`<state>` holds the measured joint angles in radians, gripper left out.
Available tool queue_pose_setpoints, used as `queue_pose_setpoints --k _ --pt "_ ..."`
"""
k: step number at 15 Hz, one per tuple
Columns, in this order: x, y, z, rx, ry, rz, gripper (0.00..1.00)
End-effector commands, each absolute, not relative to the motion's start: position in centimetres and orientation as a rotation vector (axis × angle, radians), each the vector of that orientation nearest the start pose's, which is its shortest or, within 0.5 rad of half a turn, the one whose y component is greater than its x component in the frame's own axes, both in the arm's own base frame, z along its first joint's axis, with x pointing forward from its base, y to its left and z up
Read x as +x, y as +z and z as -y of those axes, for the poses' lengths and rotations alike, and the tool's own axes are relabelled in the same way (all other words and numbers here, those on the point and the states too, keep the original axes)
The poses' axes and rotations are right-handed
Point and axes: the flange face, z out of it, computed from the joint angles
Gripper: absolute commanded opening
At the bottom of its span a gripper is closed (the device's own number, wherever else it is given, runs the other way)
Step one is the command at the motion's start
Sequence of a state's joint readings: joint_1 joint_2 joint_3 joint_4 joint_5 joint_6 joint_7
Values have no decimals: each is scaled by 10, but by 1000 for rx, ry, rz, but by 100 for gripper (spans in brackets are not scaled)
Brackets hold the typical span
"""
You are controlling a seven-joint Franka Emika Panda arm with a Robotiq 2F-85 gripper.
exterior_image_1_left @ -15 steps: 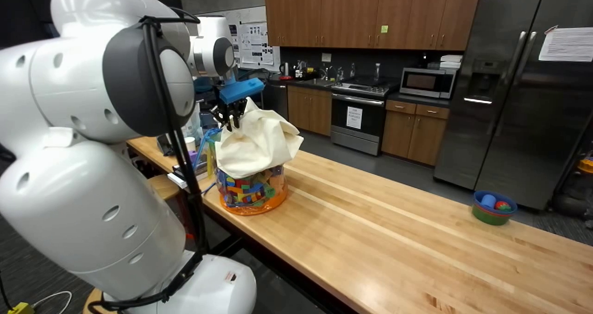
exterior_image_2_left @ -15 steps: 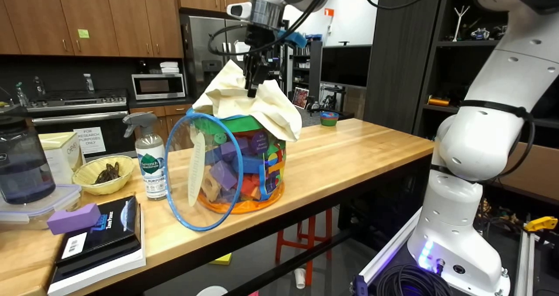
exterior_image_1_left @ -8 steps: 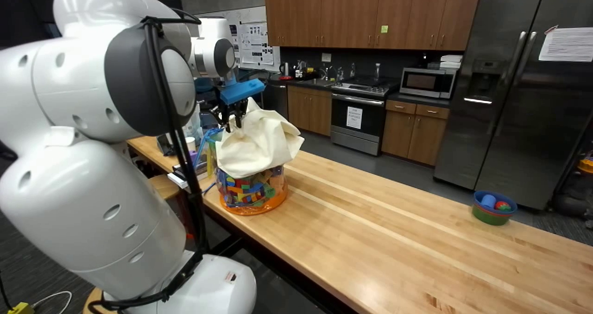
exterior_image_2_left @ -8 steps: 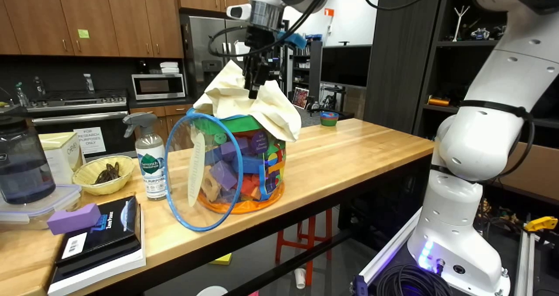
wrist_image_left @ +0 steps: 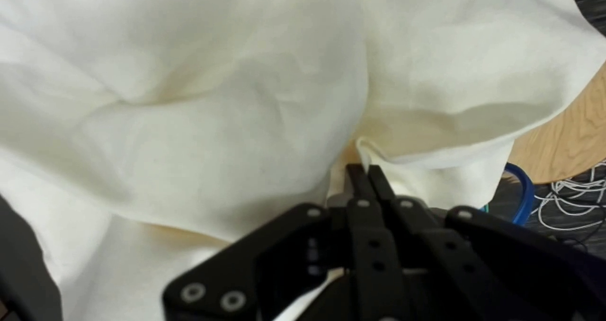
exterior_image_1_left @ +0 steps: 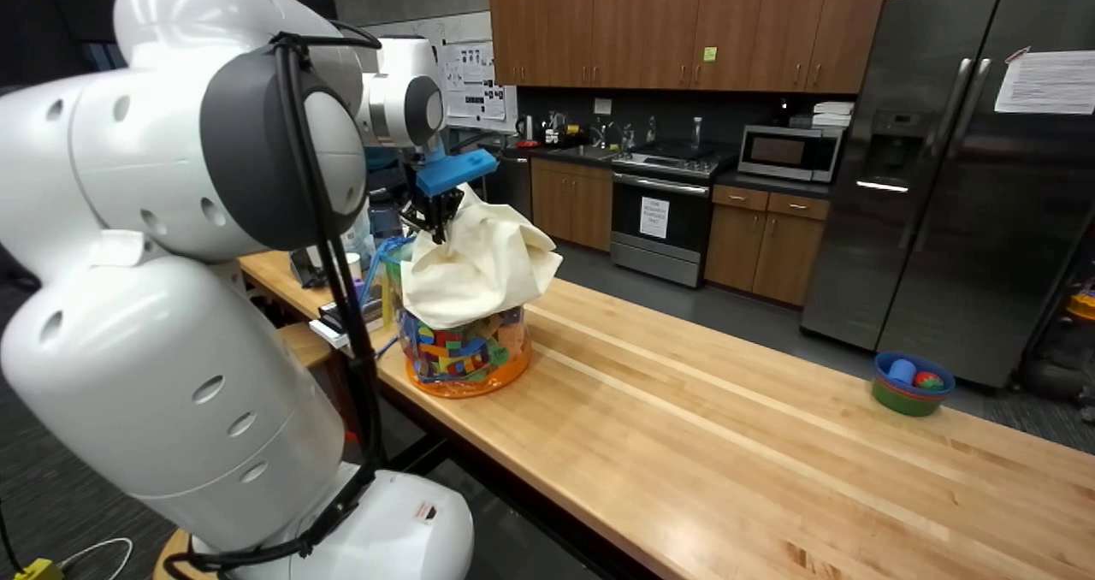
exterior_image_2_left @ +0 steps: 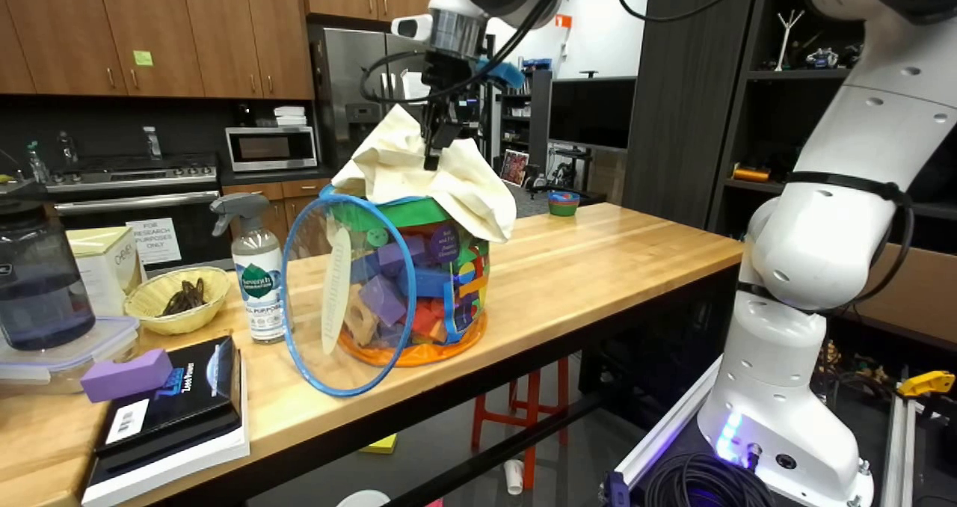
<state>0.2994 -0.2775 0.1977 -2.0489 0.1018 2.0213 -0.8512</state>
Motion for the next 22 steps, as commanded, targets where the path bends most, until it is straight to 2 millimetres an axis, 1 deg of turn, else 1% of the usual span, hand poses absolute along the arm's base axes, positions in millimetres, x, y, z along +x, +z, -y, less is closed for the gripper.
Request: queue_pose_setpoints --k 1,3,6,11,12,16,20,22 --pt "435 578 -243 -2465 -411 1927 1" --pt "439 583 -236 -2468 -417 1913 1" --pt "448 599 -222 -2489 -434 1875 1" --pt "461 640 -196 -2543 -501 1812 1" --pt "462 654 -197 -2554 -523 1798 1" --pt "465 690 -185 -2585 -590 1758 1" --pt "463 718 -168 -2628 -651 1701 1" --pt "464 729 -158 -2651 -679 1666 1"
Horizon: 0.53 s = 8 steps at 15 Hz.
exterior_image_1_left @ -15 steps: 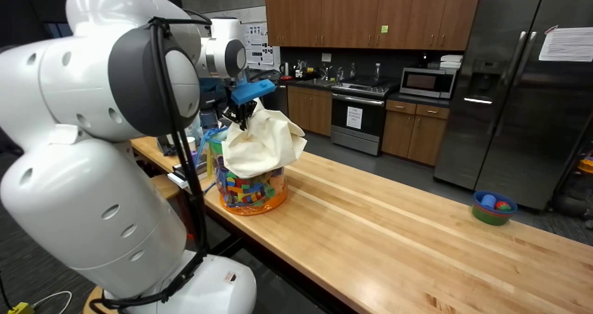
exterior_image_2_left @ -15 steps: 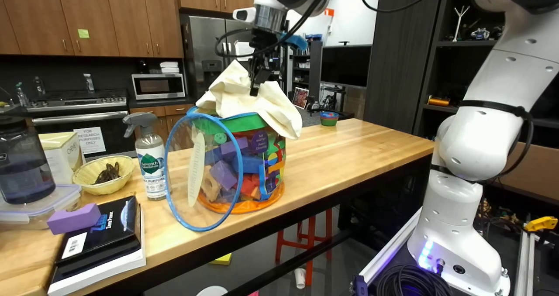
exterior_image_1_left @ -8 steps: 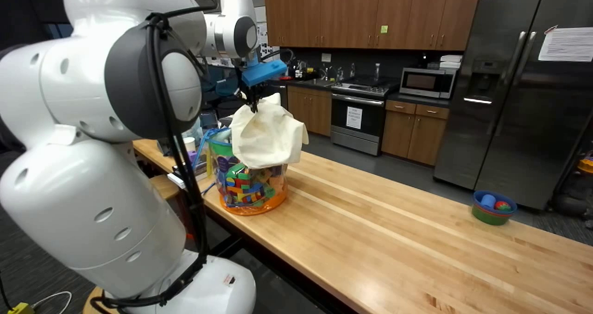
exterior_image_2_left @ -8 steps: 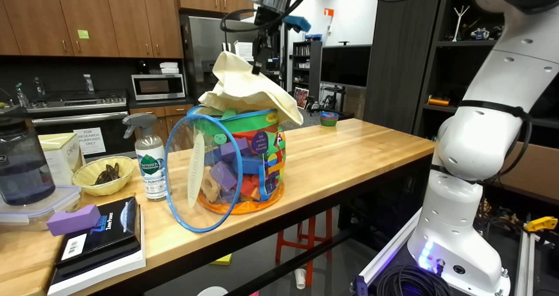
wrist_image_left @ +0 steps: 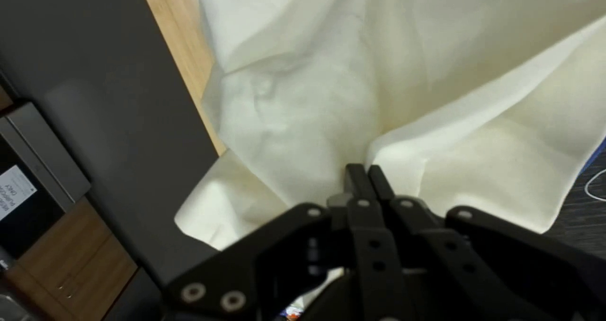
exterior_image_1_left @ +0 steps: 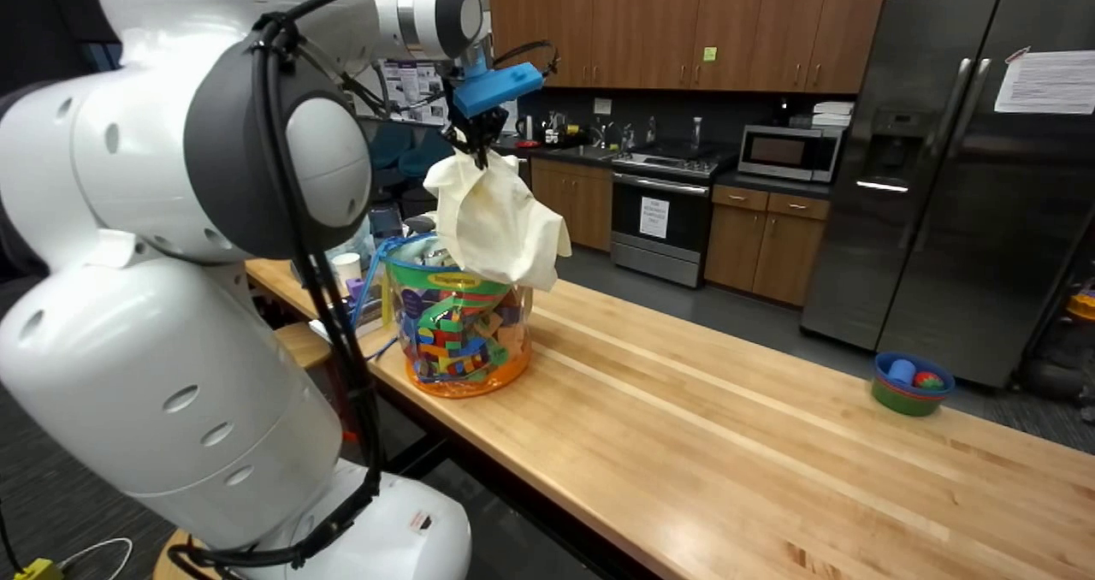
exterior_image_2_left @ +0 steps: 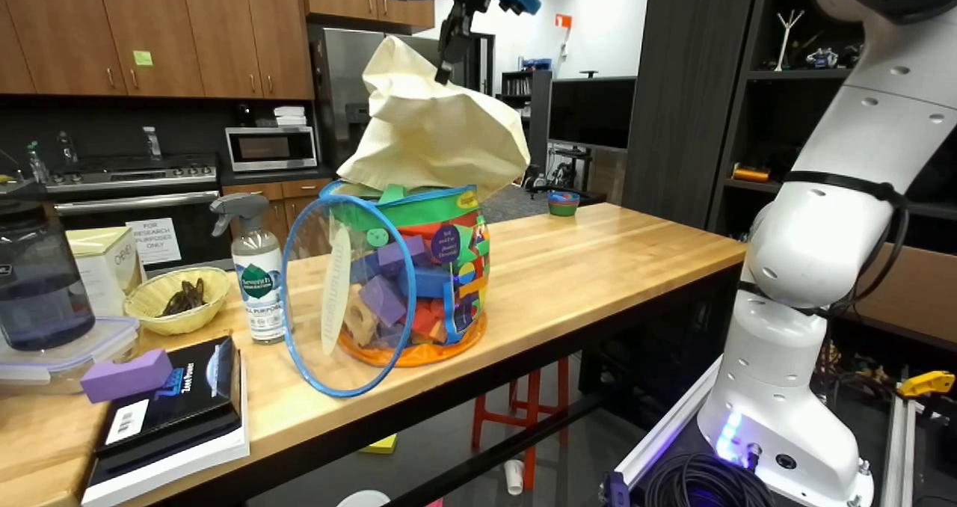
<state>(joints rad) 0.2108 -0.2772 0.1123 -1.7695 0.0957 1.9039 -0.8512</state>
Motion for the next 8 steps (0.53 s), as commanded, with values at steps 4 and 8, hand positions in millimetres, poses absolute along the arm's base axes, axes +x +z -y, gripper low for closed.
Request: queue_pose_setpoints --k 4,8 --pt "465 749 -133 -2708 -722 1562 1" --pt "466 761 -104 -2772 -748 1421 1"
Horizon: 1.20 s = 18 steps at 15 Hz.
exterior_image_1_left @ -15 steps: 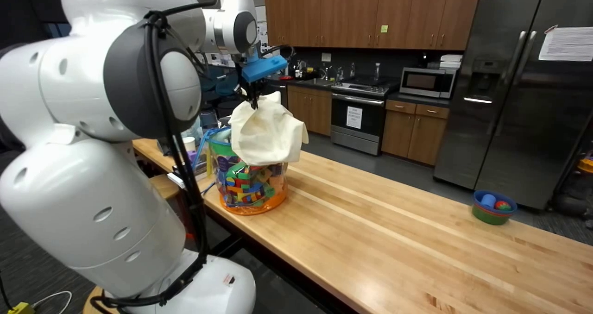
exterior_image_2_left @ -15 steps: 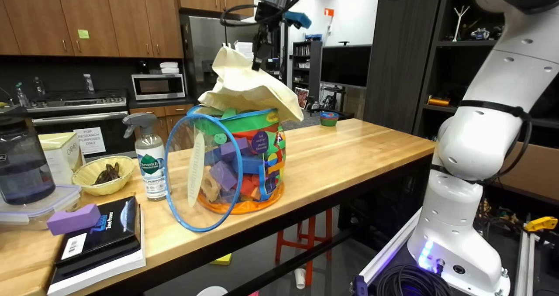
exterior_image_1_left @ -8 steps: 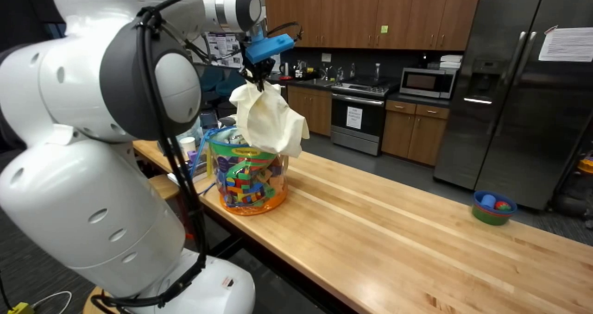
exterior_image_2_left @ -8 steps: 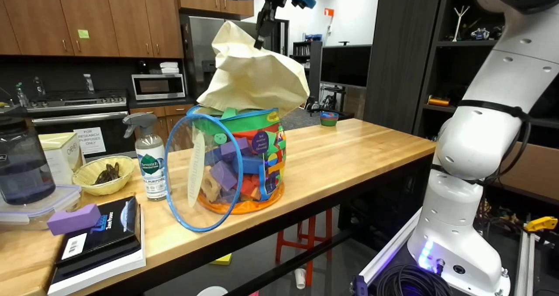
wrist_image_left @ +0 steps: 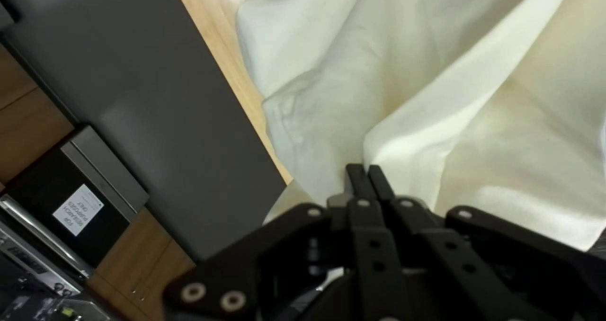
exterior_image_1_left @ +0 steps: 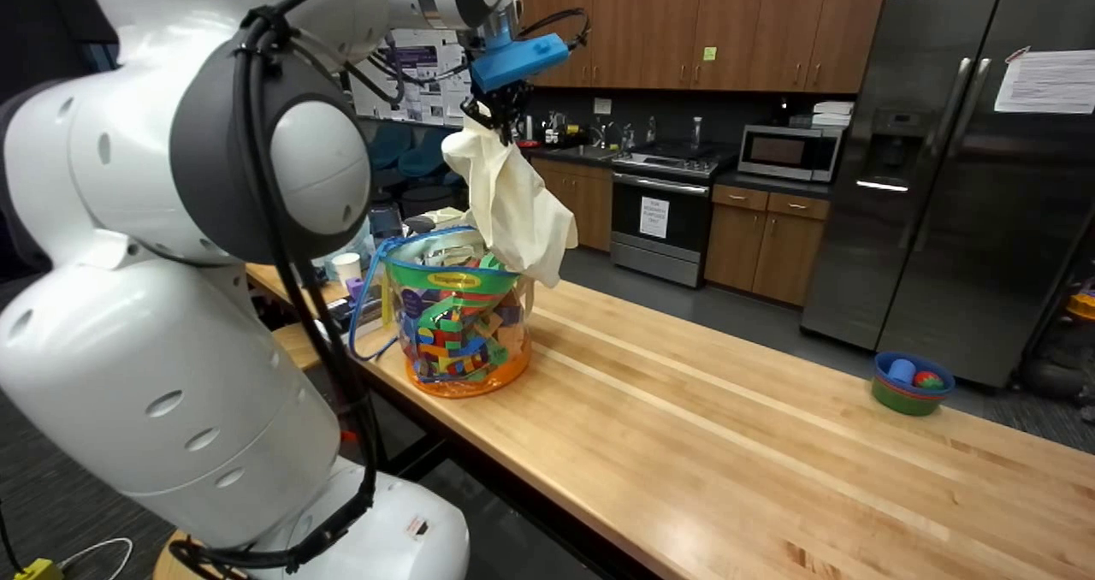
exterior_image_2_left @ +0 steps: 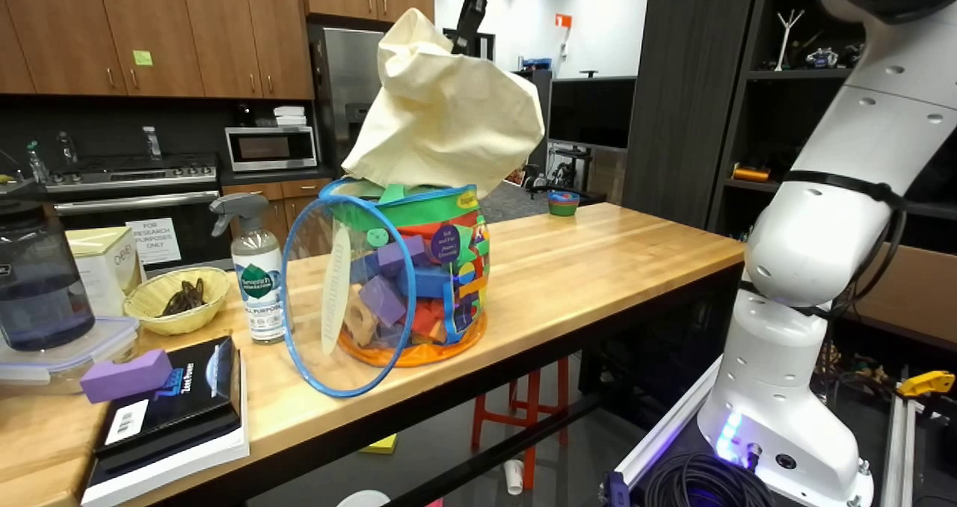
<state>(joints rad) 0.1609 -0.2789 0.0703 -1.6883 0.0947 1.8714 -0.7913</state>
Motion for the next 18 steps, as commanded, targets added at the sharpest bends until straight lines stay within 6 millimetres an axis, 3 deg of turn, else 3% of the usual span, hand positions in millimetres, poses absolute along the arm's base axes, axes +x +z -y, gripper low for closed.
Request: queue_pose_setpoints --k 1,9,18 --pt "466 763 -96 -2788 -753 1385 1" --pt "458 768 -29 -2887 -777 1118 1" --pt "425 770 24 -2949 -798 932 1"
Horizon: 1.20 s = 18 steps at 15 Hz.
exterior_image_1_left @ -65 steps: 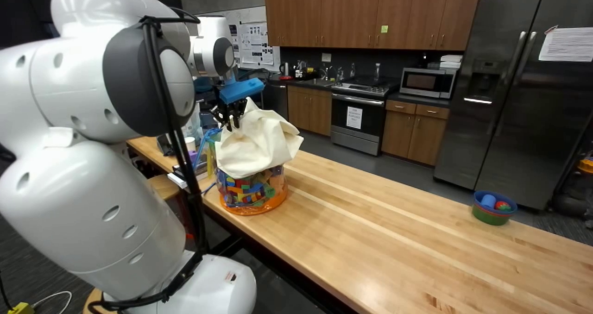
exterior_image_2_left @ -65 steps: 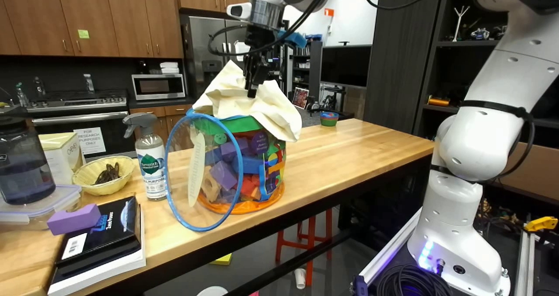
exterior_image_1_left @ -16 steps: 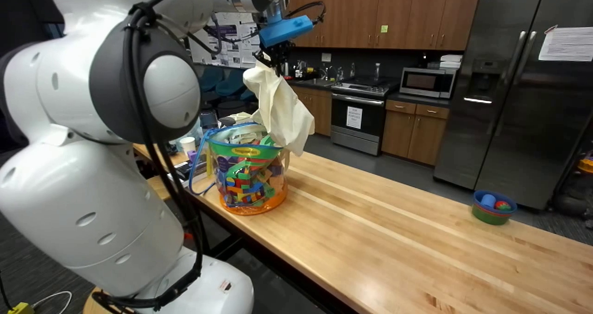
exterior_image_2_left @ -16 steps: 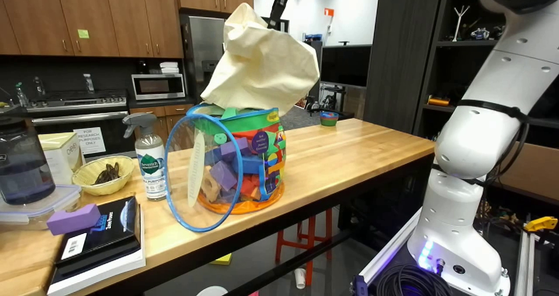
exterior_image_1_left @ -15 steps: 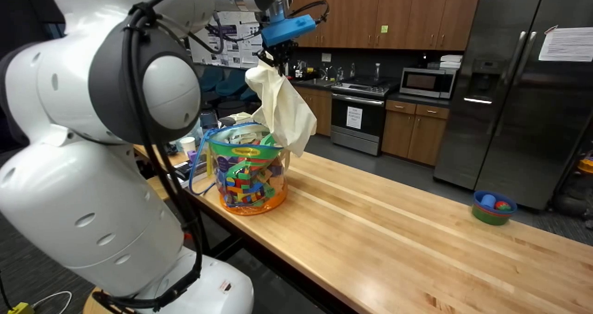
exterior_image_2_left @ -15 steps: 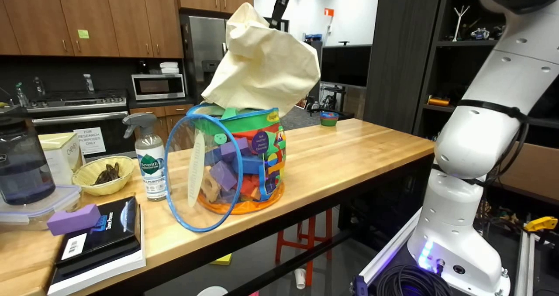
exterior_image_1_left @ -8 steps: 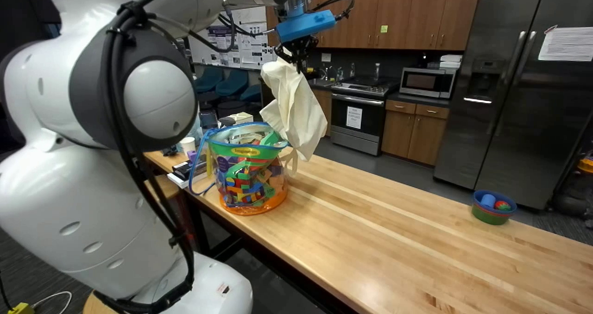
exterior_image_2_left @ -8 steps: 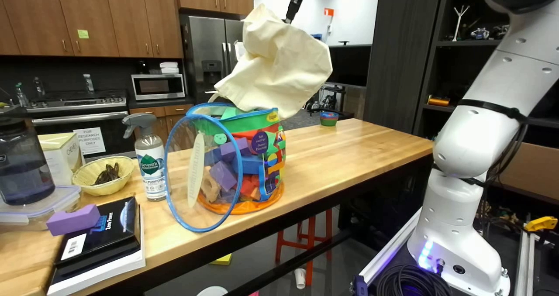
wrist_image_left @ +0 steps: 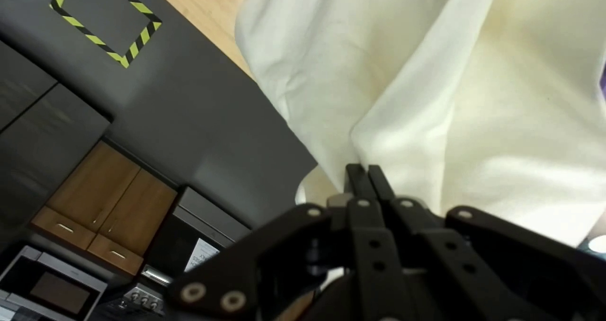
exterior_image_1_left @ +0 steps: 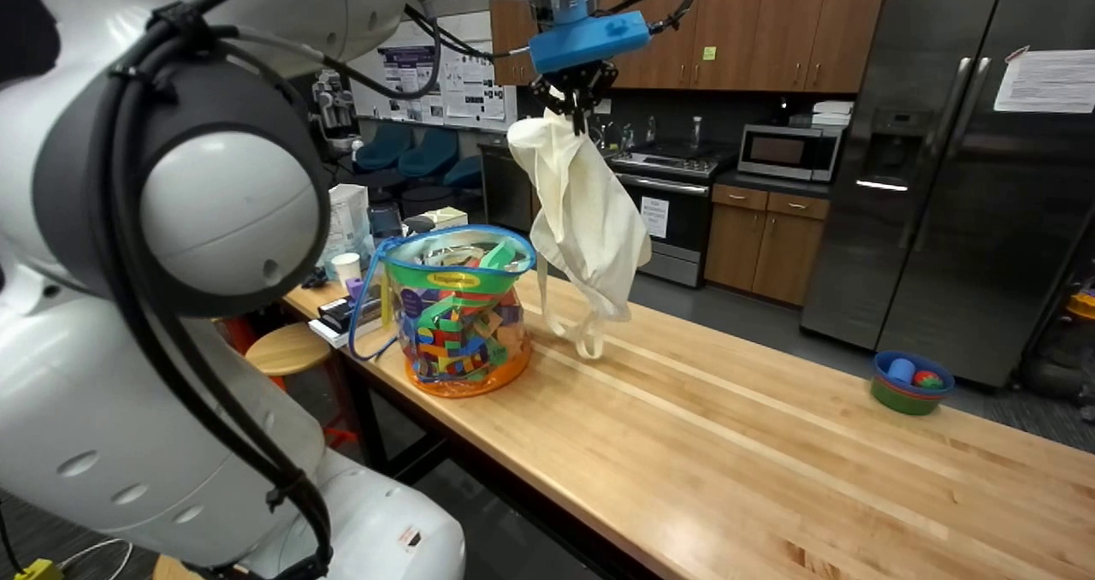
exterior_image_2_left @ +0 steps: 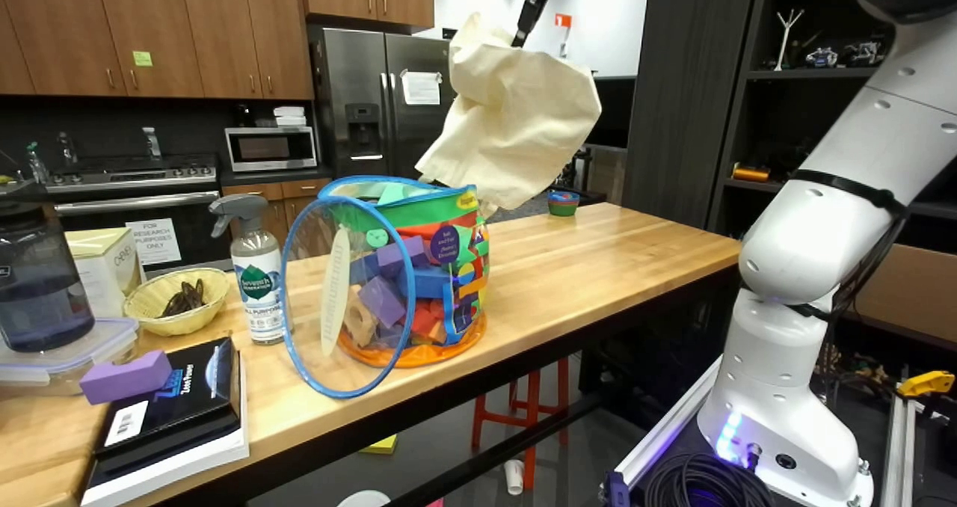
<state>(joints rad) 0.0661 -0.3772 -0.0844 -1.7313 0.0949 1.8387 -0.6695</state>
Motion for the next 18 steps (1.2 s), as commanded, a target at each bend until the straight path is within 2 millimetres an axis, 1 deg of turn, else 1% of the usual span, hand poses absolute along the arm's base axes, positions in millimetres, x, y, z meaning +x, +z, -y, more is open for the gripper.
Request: queue_pose_setpoints --k 1,4,6,8,10,12,15,18 --pt "421 769 26 -2953 -795 926 1" --pt "412 766 25 -2961 -786 931 1" --pt "406 765 18 -2961 -776 958 1" --pt "398 763 5 -2947 -762 1000 1" --pt "392 761 -12 -2932 -747 1047 1" --pt "383 760 -34 -2908 -735 1112 1" --pt "368 758 -75 -2828 -712 1252 1" --pt "345 756 -112 -2742 -717 1391 1"
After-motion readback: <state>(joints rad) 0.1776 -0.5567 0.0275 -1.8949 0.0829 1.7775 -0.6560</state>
